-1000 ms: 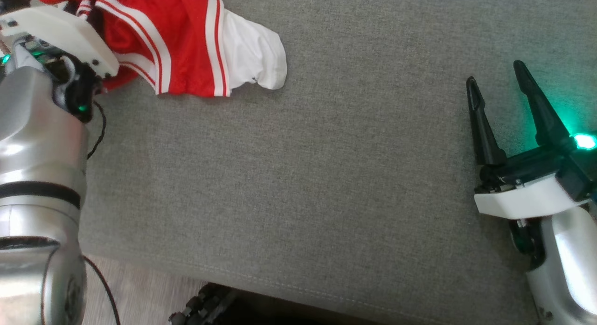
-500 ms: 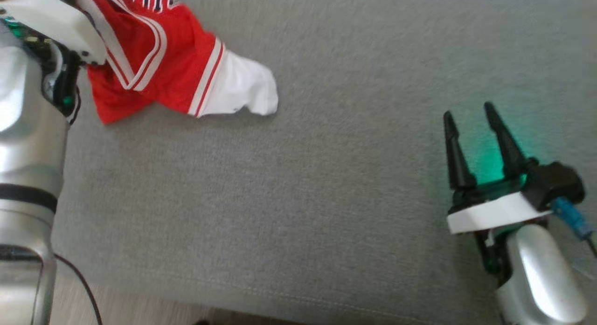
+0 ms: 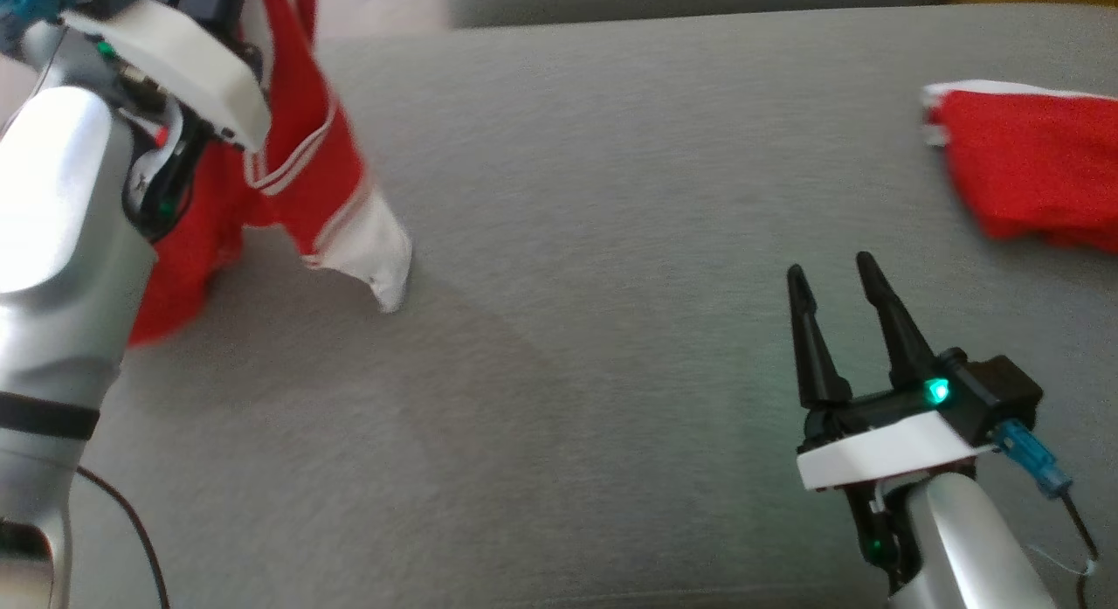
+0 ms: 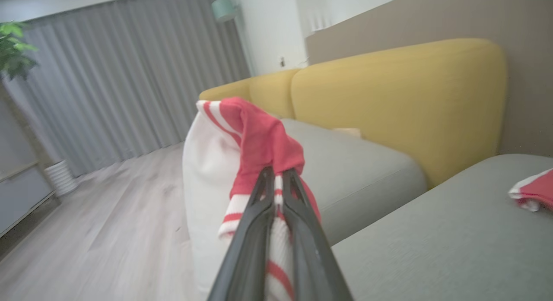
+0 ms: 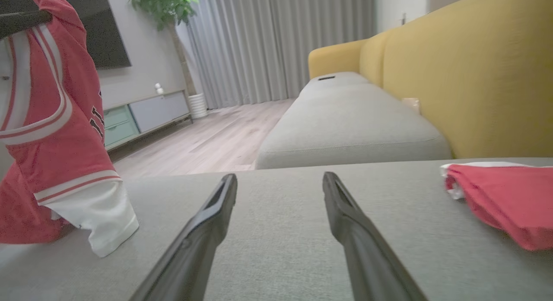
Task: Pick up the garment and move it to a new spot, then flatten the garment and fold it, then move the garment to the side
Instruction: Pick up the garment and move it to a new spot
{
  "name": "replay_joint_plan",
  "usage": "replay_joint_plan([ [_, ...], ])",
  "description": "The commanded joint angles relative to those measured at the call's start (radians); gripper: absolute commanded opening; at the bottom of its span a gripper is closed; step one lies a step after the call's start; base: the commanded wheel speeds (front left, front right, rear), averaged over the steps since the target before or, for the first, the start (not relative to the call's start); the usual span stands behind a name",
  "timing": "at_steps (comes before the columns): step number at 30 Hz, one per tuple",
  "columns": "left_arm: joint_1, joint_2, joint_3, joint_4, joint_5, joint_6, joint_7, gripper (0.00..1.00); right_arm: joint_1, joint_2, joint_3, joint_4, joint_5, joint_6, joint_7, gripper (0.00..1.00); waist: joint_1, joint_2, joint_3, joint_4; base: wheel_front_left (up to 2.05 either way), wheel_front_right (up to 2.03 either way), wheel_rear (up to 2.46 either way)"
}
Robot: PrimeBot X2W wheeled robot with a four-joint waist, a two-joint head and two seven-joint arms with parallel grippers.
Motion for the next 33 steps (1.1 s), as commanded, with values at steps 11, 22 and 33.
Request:
replay_joint_plan([
  [11, -0.024, -0.018, -0.031, -0.151, -0.049, 0.009, 0.120, 0.00, -0.104, 0.013, 0.090, -0.080, 0.092, 0.003, -0.011, 1.00, 0.0003, 0.0000, 0.043, -0.286, 0.00, 0.00, 0.00],
  [22, 0.065, -0.165, -0.170, 0.117, -0.055, 0.004, -0.037, 0.00, -0.142, 0.014, 0.119, -0.110, 0.135, 0.003, -0.011, 1.00, 0.0003, 0.0000, 0.189, -0.307, 0.00, 0.00, 0.00],
  [33, 0.248, -0.286, -0.041, -0.003, 0.038, 0.108, -0.088, 1.00, -0.036, 0.014, 0.067, -0.050, 0.106, 0.003, -0.011, 1.00, 0.0003, 0.0000, 0.027, -0.109, 0.00, 0.00, 0.00],
])
